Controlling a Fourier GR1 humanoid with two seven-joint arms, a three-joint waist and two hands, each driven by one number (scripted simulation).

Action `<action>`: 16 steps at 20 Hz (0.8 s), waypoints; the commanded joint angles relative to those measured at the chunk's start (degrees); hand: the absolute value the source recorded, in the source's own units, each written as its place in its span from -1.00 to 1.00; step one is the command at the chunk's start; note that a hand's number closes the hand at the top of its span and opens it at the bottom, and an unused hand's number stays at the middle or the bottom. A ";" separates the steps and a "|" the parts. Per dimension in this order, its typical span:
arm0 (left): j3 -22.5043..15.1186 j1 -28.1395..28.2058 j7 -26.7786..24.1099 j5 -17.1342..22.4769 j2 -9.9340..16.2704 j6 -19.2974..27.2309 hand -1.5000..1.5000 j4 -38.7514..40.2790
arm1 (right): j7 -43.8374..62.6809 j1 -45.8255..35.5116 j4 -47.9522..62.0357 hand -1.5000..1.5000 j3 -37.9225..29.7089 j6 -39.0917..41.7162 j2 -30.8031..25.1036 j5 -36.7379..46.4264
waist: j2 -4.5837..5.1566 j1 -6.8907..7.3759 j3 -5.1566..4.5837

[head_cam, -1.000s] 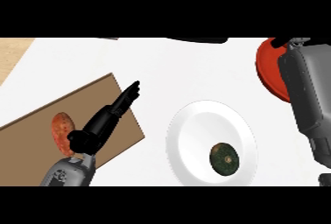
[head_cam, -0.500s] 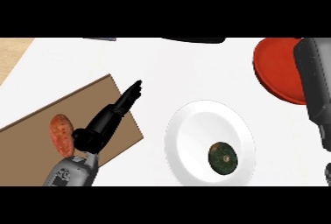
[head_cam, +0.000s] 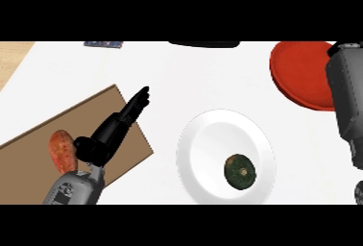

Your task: Pick the tomato from the plate and place it in the bowl

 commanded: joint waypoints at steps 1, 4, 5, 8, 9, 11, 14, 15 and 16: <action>-0.10 -0.21 1.09 -0.47 -0.78 1.15 0.00 -0.36 | 14.01 0.84 1.59 1.00 -7.71 -2.47 3.01 -3.89 | -0.54 -1.30 0.19; 0.49 -0.06 0.03 -0.63 -0.06 0.71 0.00 0.57 | 12.77 0.81 -0.04 1.00 -14.18 -6.88 5.06 -8.85 | -0.52 -1.62 0.23; 1.25 -1.56 0.91 0.24 -0.53 0.75 0.00 1.14 | 12.14 -0.84 -1.33 -1.00 -15.22 -8.19 5.39 -9.62 | -0.62 -1.95 0.19; 1.65 0.66 0.82 0.64 1.16 -0.54 0.00 -0.31 | 5.40 2.32 0.48 -1.00 -16.93 -15.77 5.61 -10.43 | -0.60 -1.51 0.16; -0.06 2.11 -1.14 -1.07 -0.92 1.23 0.00 0.14 | 5.95 1.53 0.61 -1.00 -16.03 -16.72 6.69 -9.01 | -0.76 -1.64 0.09; -0.57 2.73 -0.07 -0.76 -0.70 0.68 0.00 -1.61 | 3.70 1.43 0.47 -1.00 -15.94 -18.70 5.04 -7.63 | -0.90 -1.60 0.09; 1.45 2.34 0.04 0.30 0.49 0.07 0.00 -1.18 | 5.28 3.08 -1.75 -1.00 -15.26 -22.78 6.07 -3.71 | -0.91 -1.85 0.03; 0.29 1.82 0.48 -1.21 -0.61 1.38 0.00 -1.01 | 4.59 2.76 -2.85 -1.00 -15.64 -23.70 6.05 -3.69 | -1.03 -2.26 0.05; 1.90 1.28 0.11 0.28 0.75 -0.09 0.00 -1.03 | 5.82 4.31 -3.99 -1.00 -15.66 -26.87 7.19 -2.17 | -0.83 -1.98 0.04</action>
